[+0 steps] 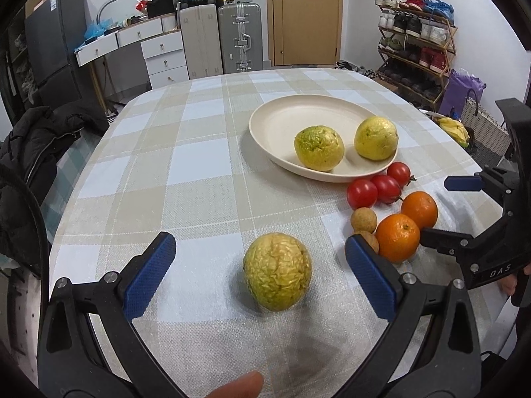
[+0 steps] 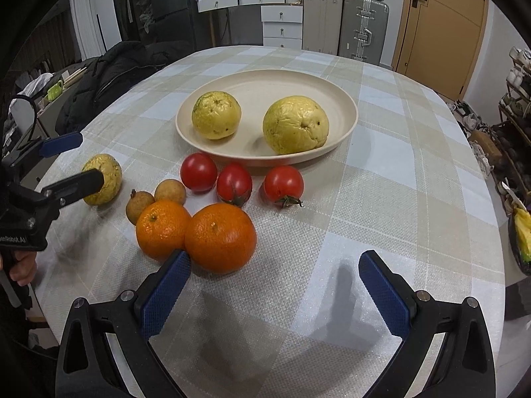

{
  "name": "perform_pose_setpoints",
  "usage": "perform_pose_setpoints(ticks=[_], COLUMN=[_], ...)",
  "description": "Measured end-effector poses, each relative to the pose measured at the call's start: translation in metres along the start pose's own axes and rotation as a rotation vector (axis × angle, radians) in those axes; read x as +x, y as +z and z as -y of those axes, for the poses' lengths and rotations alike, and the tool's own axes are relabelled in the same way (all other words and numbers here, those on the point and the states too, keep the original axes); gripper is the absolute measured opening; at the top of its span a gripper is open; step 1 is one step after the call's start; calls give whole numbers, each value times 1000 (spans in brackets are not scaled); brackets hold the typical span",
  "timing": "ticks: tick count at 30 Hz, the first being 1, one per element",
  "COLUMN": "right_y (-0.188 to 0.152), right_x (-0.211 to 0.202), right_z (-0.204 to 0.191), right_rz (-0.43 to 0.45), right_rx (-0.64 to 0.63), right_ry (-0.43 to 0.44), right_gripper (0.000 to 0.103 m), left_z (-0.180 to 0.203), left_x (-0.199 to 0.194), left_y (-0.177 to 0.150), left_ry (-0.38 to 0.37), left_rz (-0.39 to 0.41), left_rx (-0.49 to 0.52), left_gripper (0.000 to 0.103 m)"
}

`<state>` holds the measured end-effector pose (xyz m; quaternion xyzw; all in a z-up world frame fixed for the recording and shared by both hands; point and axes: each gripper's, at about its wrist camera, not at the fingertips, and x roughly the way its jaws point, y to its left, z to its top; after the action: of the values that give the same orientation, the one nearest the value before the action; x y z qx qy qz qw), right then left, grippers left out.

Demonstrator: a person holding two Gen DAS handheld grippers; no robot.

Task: Organize fruits
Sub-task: 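Move the left gripper to the wrinkled yellow fruit and close on it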

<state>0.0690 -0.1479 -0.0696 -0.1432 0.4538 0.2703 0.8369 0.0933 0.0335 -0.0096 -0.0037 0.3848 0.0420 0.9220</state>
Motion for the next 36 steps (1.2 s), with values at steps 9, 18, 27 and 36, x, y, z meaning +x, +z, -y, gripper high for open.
perform_pose_setpoints(ticks=[9,18,27,36], right_y=[1,3,1,0], right_x=[3,-3,-5,-7], right_z=[1,4,5,1], right_rz=[-7,11,14,19], right_rx=[24,22,22,15], right_ry=[9,-4,26,101], right_gripper=[103,103,102,82], left_z=[7,4,7,7], left_x=[8,20,23,28], left_y=[-2,-8,-12,-15], left_ry=[1,21,-3,-28], left_rz=[-50,-118,-146,-167], left_rx=[37,59,106,124], left_gripper=[102,102,98,80])
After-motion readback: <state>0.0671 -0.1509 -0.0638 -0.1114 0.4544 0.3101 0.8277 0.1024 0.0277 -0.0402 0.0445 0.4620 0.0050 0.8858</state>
